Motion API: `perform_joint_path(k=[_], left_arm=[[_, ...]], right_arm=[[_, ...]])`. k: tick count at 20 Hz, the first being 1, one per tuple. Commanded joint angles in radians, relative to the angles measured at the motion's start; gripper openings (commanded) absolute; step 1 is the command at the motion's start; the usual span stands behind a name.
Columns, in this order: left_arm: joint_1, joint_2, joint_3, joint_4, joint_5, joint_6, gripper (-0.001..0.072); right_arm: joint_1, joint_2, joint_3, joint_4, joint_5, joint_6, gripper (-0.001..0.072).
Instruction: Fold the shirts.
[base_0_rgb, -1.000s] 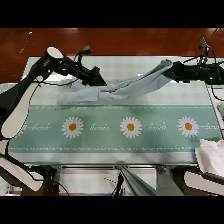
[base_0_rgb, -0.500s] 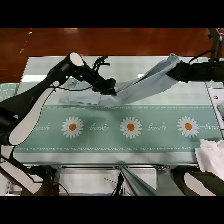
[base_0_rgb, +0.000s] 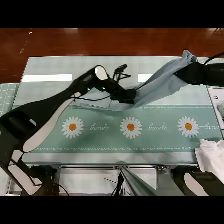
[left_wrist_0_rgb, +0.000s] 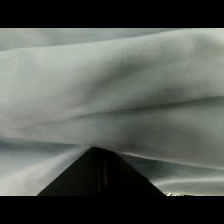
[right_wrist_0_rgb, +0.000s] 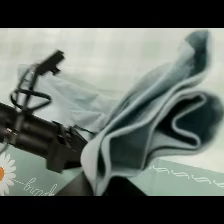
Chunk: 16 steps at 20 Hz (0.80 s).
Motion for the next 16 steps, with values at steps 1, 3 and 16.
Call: perform_joint_path(k=[1, 3, 16], left_arm=[[-0.055, -0.029, 0.000, -0.061, 0.107, -0.023, 0.0022], [-0.026, -0.026, 0.000, -0.063, 0.105, -0.022, 0.0022], [0.727, 0.599, 0.001, 0.327, -0.092, -0.016, 0.0022]], right_arm=[[0.001, 0.029, 0.001, -0.002, 0.021, 0.020, 0.0025], [0.001, 0.029, 0.001, -0.006, 0.023, 0.021, 0.0025], [0.443, -0.294, 0.001, 0.030, -0.525, 0.073, 0.0025]])
